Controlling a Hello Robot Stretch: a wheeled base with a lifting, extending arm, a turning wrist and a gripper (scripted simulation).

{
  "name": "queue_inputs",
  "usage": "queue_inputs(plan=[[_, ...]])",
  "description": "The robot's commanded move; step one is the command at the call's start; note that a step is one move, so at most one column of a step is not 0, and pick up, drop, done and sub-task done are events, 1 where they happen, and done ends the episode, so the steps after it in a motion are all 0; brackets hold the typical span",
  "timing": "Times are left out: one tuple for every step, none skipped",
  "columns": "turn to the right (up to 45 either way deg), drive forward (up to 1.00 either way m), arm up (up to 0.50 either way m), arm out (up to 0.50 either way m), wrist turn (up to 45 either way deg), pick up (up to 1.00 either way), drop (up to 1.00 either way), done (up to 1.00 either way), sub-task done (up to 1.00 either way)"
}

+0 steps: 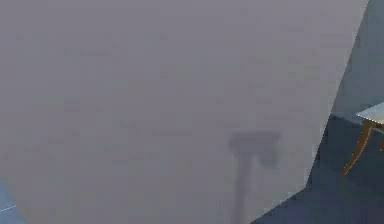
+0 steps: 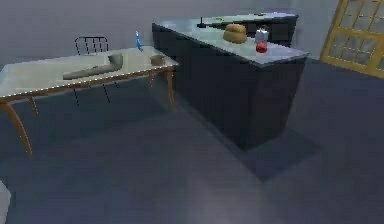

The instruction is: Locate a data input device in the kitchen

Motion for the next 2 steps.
queue_inputs(plan=[[45.0,0.00,0.00,0.00,0.0,0.00,0.00,0.00,0.00],[45.0,0.00,0.00,0.00,0.0,0.00,0.00,0.00,0.00]])
